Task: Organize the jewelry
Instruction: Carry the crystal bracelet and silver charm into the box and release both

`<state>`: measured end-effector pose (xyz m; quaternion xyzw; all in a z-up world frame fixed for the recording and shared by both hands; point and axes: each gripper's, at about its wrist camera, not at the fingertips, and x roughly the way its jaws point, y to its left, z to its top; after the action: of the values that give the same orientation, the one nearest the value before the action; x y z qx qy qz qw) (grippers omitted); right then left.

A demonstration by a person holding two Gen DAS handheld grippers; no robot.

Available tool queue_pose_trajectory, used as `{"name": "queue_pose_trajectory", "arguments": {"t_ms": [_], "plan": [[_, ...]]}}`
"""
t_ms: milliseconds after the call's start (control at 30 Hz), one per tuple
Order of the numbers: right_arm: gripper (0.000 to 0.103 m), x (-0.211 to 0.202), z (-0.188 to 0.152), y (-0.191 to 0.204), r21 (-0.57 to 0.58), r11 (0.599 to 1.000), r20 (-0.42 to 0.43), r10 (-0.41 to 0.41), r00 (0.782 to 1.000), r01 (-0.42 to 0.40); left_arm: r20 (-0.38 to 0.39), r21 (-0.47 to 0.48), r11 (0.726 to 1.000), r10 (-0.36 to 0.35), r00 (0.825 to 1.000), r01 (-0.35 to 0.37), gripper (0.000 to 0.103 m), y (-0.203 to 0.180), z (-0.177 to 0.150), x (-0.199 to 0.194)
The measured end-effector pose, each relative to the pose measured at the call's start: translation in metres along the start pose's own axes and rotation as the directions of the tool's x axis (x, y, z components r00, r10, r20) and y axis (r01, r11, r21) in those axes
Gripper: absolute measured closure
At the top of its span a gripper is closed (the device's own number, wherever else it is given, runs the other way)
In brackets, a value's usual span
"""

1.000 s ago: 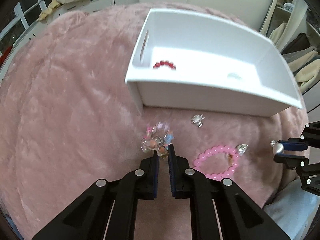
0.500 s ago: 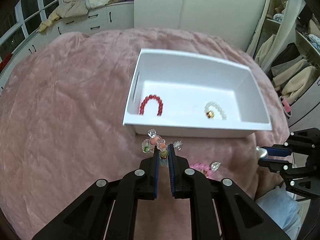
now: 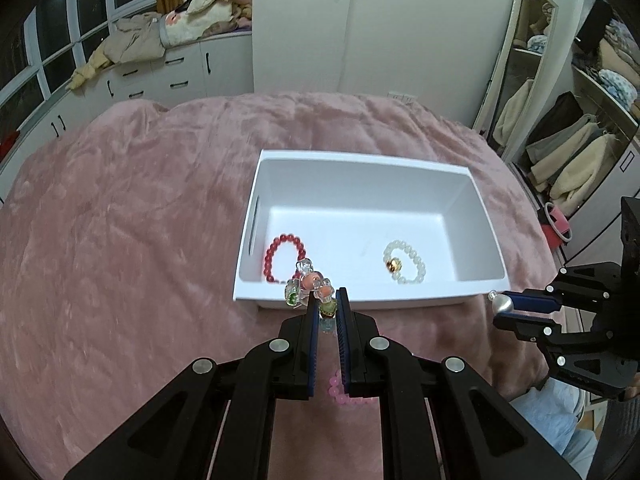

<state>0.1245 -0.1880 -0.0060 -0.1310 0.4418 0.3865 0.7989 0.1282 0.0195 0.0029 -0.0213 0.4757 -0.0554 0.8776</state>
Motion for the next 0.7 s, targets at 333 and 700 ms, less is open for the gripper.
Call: {"name": "queue_pose_trajectory", "arguments": {"t_ms": [333, 700], "plan": [[0.087, -0.006, 0.006, -0.021, 0.067, 0.997, 0.048, -0.051, 0.998, 0.048, 0.026, 0.028, 1.000, -0.012, 1.000, 0.011, 0.089, -0.013, 0.022, 0.001], [0.087, 0.003, 0.014, -0.039, 0.123, 0.989, 0.064, -0.089, 0.994, 0.080, 0.027, 0.049, 0.999, -0.009, 1.000, 0.008, 0.089, -0.023, 0.038, 0.020]]}}
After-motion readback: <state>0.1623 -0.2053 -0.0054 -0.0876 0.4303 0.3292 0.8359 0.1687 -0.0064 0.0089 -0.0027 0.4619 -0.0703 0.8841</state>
